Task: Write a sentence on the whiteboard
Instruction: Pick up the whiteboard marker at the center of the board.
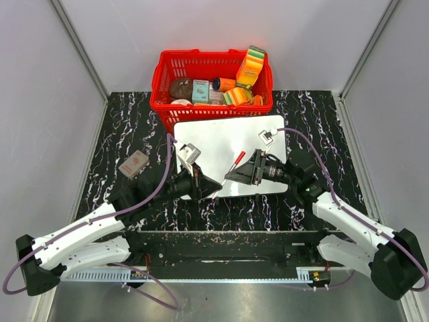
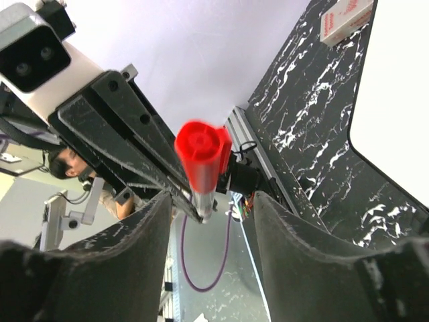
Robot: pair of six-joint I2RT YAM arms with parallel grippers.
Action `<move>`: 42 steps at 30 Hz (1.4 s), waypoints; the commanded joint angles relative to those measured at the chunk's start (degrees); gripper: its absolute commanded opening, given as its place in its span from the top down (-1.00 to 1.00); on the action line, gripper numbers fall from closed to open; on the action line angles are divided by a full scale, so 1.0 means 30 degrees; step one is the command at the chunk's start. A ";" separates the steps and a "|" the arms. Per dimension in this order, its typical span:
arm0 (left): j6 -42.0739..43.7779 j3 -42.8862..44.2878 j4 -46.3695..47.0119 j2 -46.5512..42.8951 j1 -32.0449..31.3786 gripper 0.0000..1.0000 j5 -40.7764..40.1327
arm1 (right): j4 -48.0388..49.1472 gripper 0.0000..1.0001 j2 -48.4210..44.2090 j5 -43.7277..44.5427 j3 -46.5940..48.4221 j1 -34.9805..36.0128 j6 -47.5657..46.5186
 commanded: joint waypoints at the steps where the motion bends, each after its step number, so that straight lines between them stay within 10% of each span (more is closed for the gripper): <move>1: -0.0362 0.0835 0.1034 -0.0015 0.0112 1.00 0.0779 | 0.2695 -0.02 0.0836 0.1001 0.1102 0.0677 0.0657; 6: -0.0362 0.0865 0.0947 0.0015 0.0112 1.00 0.0779 | 0.2873 1.00 0.1424 0.0824 0.1134 0.1176 0.0803; 12: -0.0421 0.0660 0.0887 0.0131 0.0112 -0.18 0.0925 | 0.1175 1.00 -0.0478 0.2814 0.0636 0.1147 0.0072; 30: -0.0011 0.1684 0.1591 0.1478 0.0083 -0.26 0.1775 | -0.0233 1.00 -0.1683 0.4253 -0.0009 0.1176 -0.0603; 34: 0.0224 0.2327 0.1416 0.2384 0.0083 -0.14 0.1482 | -0.0351 1.00 -0.1769 0.4399 -0.0097 0.1176 -0.0720; 39: 0.0545 0.2914 0.1094 0.3354 0.0112 1.00 0.2067 | -0.0320 0.94 -0.1945 0.4516 -0.0157 0.1176 -0.0632; 42: 0.0897 0.2915 0.0684 0.3297 0.0112 1.00 0.2011 | -0.0789 0.21 -0.2296 0.4428 -0.0126 0.1147 -0.1012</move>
